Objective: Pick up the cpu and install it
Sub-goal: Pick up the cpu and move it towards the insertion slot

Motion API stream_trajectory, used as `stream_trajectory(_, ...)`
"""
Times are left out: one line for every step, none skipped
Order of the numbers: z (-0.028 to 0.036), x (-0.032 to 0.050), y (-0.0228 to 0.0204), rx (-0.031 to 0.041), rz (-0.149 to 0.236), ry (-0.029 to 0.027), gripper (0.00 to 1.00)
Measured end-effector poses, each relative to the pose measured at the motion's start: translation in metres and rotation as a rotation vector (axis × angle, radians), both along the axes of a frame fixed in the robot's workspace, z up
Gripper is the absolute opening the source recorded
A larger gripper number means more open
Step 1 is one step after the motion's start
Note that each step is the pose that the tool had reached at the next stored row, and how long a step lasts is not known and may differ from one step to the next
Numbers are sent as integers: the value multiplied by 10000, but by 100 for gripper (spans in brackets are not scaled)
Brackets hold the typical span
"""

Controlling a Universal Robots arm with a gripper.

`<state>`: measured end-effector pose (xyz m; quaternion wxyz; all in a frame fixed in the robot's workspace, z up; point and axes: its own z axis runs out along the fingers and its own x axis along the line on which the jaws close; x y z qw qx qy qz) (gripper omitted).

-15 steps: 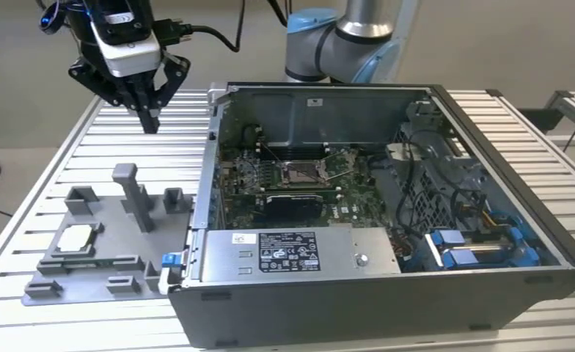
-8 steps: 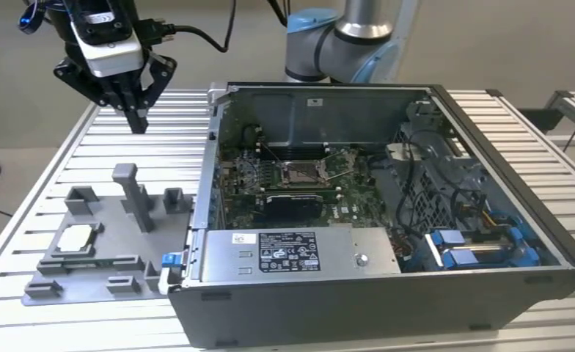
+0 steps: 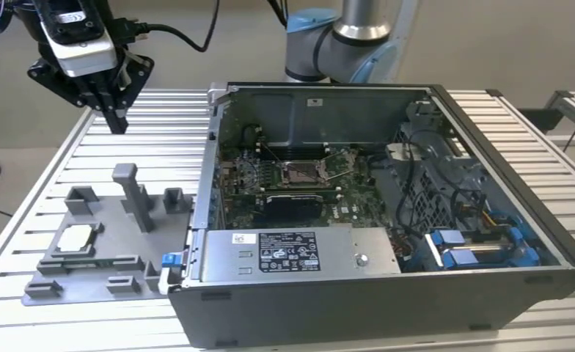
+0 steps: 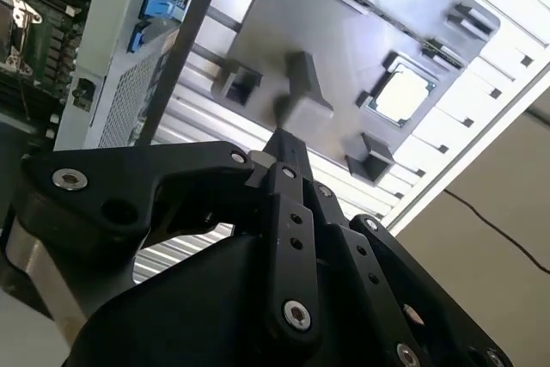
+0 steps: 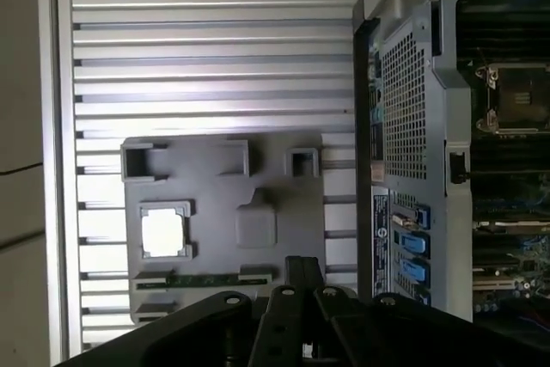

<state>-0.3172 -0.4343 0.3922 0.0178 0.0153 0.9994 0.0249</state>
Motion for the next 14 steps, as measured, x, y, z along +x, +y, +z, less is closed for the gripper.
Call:
stream_trajectory(0, -19, 0, 0, 40, 1, 0)
stream_trajectory(-1, -41, 0, 0, 67, 0, 0)
stream_trajectory(-3, -66, 0, 0, 81, 1, 0)
stream_trajectory(-5, -88, 0, 0, 87, 1, 0)
stream_trajectory(-7, -112, 0, 0, 95, 4, 0)
stream_trajectory(-9, -136, 0, 0, 101, 5, 0)
stream_trajectory(-12, -161, 0, 0, 105, 6, 0)
stream_trajectory(-14, -184, 0, 0, 108, 10, 0)
stream_trajectory(-17, -206, 0, 0, 109, 14, 0)
stream_trajectory(-20, -227, 0, 0, 111, 19, 0)
stream_trajectory(-23, -246, 1, 1, 112, 28, 0)
stream_trajectory(-25, -263, 3, 0, 114, 36, 0)
stream_trajectory(-28, -280, 5, 0, 116, 47, 0)
stream_trajectory(-31, -295, 8, 0, 118, 57, 0)
